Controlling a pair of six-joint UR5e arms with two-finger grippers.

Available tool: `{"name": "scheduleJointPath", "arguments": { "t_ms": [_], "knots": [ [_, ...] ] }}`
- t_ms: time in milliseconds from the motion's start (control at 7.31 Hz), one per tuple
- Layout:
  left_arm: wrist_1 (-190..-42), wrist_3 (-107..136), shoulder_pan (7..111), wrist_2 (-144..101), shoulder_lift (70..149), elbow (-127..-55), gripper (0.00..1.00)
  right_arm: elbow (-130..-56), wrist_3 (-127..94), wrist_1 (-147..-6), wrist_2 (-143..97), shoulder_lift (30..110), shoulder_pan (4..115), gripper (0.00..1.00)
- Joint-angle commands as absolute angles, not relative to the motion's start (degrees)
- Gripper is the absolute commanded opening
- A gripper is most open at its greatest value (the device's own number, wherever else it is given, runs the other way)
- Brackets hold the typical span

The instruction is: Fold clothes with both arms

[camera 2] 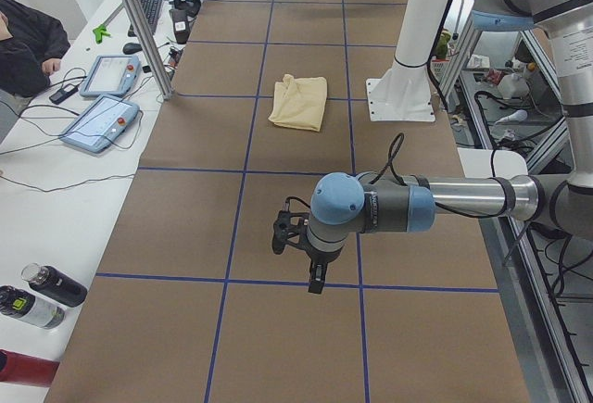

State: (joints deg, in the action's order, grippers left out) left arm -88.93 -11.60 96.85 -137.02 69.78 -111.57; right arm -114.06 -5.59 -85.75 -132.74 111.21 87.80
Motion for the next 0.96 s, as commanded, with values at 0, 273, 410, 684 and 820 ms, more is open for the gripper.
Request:
{"name": "scheduleJointPath", "arguments": {
  "t_ms": [0, 273, 410, 684, 820],
  "knots": [
    [-88.9, -11.4, 96.8, -137.0, 69.9, -111.4, 1.00, -114.1, -5.6, -85.7, -132.8, 111.2, 87.8, 1.00],
    [-88.8, -11.3, 96.8, -136.9, 69.9, -111.3, 1.00, -114.0, -5.7, -85.8, -133.1, 111.2, 87.8, 1.00],
    [-88.9, -11.3, 96.8, -136.9, 69.9, -111.4, 1.00, -114.0, -5.7, -85.8, -133.1, 111.2, 87.8, 1.00],
    [-88.9, -11.3, 96.8, -136.9, 69.9, -111.8, 1.00, -114.0, -5.7, -85.8, -133.2, 111.2, 87.8, 1.00],
    [-88.9, -11.4, 96.8, -136.9, 69.9, -111.8, 1.00, -114.1, -5.7, -85.8, -133.2, 111.2, 87.8, 1.00]
  ]
}}
